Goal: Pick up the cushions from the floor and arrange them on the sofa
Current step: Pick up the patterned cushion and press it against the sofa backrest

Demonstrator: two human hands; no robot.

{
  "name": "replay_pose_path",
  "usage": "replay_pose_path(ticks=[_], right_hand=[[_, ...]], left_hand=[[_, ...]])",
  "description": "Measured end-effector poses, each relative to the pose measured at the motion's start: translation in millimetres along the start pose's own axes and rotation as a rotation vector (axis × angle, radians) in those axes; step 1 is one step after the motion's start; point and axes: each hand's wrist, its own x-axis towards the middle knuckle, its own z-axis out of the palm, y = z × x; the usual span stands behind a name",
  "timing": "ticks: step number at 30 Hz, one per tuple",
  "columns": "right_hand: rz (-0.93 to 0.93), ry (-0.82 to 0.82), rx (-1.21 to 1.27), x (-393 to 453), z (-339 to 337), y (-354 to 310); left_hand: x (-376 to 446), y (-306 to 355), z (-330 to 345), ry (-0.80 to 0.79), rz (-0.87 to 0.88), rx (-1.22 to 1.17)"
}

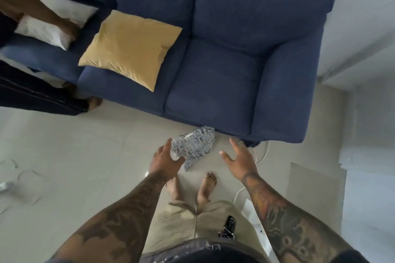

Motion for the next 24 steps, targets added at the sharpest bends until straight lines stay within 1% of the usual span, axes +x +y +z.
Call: replay_pose_path(ticks=[3,7,13,19,24], right_hand=[[0.071,-0.057,-0.003,11,31,17],[0.13,-0.109,-0.021,34,78,46],[0.173,-0.151,-0.035,98,163,92],[0.134,-0.134,-0.058,205,262,160],[0.003,-0.095,-0.136,304,334,221]], left_hand=[[8,-22,22,-0.044,-0.055,0.024],[34,-49,59,-0.109,-0.099,-0.002],[108,-98,137,-0.198,-0.13,-0.003],[211,-169,229,-0.228,-0.127,0.015],[297,-221,308,-0.166,-0.056,0.05]])
